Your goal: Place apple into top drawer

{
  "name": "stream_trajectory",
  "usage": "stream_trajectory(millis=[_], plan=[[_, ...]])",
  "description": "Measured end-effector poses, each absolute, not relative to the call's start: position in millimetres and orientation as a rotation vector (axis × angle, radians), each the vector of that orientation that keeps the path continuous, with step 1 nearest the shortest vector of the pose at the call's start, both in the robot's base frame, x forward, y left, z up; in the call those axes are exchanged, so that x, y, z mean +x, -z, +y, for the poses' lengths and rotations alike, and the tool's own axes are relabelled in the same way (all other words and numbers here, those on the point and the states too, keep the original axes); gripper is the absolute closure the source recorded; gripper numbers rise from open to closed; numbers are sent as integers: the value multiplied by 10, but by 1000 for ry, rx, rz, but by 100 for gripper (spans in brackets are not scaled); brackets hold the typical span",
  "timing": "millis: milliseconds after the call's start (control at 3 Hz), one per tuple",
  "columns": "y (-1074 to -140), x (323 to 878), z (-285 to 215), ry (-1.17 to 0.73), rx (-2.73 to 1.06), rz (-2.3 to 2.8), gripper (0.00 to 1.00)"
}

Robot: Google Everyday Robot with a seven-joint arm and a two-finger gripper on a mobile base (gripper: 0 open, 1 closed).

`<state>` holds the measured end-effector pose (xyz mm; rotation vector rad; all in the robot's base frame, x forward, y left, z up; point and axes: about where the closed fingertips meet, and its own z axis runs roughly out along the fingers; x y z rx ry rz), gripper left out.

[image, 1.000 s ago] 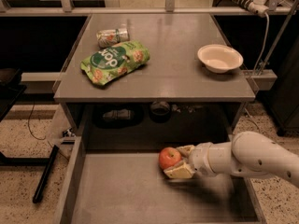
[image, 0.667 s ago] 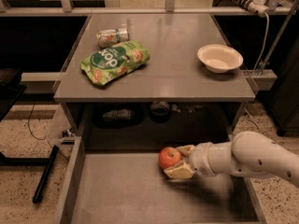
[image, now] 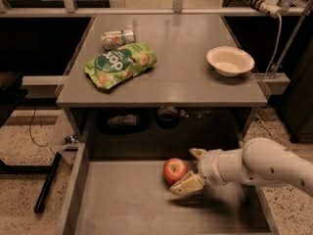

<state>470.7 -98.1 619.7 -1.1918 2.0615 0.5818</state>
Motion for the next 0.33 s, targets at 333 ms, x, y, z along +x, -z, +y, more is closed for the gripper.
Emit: stream_trajectory(millis=[333], plan=[[-6197,4706,-981,-582,-1192,2062,0]])
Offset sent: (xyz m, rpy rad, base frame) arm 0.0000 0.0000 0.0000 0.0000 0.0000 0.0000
